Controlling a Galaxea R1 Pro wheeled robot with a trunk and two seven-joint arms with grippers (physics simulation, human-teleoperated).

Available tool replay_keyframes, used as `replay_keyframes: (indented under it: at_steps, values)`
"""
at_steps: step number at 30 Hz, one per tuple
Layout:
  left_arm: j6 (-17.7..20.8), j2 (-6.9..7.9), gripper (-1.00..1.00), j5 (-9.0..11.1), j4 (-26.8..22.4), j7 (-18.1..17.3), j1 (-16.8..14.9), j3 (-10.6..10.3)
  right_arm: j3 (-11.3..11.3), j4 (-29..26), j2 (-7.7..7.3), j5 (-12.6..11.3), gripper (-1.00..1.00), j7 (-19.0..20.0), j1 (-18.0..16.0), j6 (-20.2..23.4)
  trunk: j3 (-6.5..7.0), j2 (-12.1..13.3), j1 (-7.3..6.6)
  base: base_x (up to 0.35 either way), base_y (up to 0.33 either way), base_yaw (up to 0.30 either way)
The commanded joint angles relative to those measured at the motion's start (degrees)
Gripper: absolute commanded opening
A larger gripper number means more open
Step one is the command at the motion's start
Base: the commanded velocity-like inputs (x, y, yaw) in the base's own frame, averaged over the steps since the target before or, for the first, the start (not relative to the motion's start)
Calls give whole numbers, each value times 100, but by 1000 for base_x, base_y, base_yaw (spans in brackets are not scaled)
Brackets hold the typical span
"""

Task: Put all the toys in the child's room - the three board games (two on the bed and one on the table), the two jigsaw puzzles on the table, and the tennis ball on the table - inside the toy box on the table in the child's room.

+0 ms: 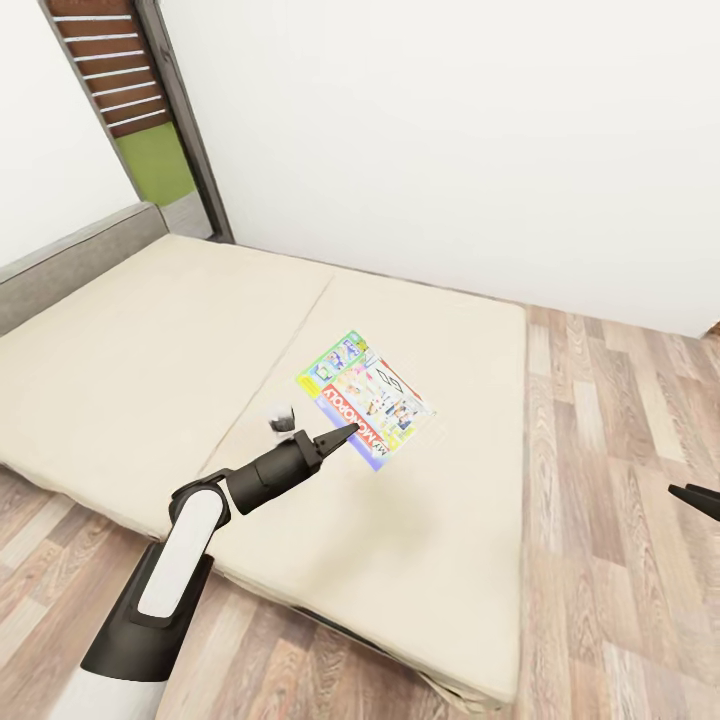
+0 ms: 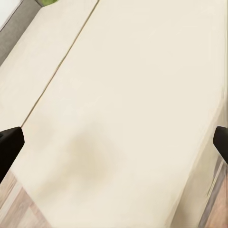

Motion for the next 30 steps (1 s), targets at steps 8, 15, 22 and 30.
replay_keyframes:
  at_steps: [8,15,22,30]
  values:
    - [32,-3,-100,10,0,-9,-2,6,-4,-18,-1,8,100,27,-5,60,66,-2,0,0,0,-144]
    - [32,-5,-100,11,0,-16,-2,6,-4,-20,-1,8,100,27,-5,60,126,-2,0,0,0,-144]
    - [32,-5,-100,11,0,-18,-2,6,-4,-20,-1,11,100,27,-5,60,186,-2,0,0,0,-144]
    - [32,-2,-100,11,0,-19,-2,6,-4,-24,-1,14,100,27,-5,60,255,-2,0,0,0,-144]
